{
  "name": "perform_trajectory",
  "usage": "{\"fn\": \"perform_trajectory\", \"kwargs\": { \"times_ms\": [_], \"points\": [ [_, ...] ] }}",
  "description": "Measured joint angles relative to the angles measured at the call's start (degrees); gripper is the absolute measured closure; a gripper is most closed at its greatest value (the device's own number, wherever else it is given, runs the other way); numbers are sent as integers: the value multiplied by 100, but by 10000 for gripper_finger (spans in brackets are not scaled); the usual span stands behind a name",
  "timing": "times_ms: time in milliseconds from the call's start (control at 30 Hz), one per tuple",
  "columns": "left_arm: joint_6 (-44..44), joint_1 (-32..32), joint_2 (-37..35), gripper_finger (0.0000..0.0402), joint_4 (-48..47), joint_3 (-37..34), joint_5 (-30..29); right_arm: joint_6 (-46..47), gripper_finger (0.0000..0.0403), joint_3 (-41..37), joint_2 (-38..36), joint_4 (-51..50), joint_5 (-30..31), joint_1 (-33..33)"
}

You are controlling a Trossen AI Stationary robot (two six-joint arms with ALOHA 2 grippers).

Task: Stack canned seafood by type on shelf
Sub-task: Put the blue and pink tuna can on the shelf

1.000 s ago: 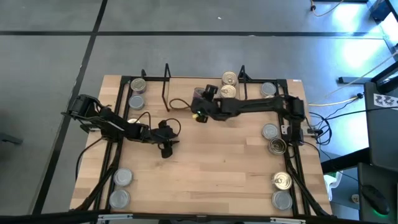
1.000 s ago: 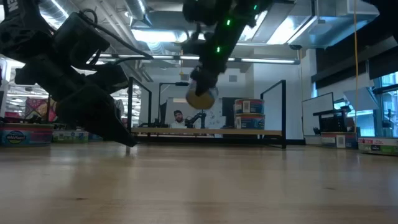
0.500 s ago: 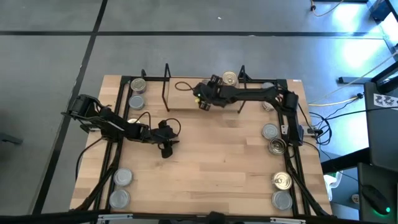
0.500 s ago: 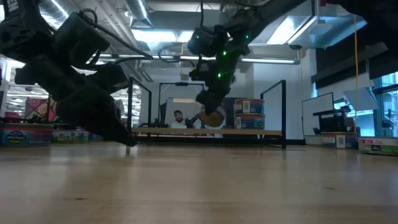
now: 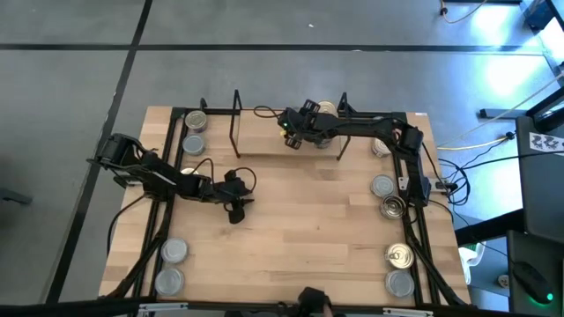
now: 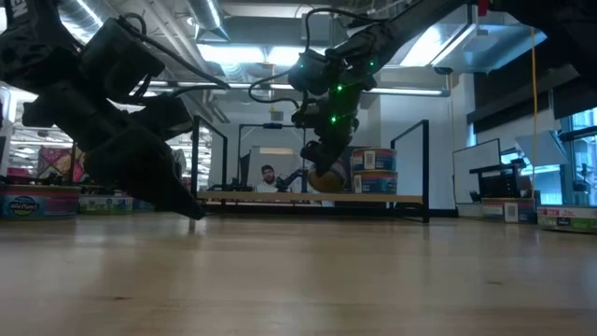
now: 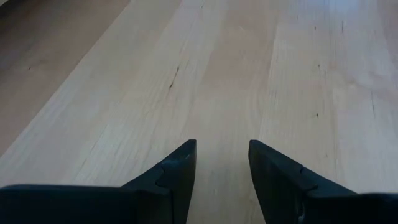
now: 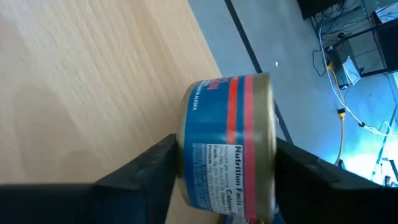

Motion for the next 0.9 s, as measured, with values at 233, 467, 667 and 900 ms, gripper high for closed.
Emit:
{"fn": "perform_trajectory", "kwargs": {
  "times_ms": [233, 467, 667, 900],
  "points": [
    [0, 0, 0, 257, -1, 0, 0, 0, 127, 0, -2, -14, -93, 0],
    [-4, 0, -1, 257, -8, 0, 1, -2, 125, 0, -2, -33, -674, 4],
    [-2, 0, -2, 257, -11, 0, 2, -41, 124, 0, -2, -48, -51, 50],
    [-8, 0, -2, 257, -13, 2, 2, -195, 124, -1, -4, -57, 81, 47]
  ]
}}
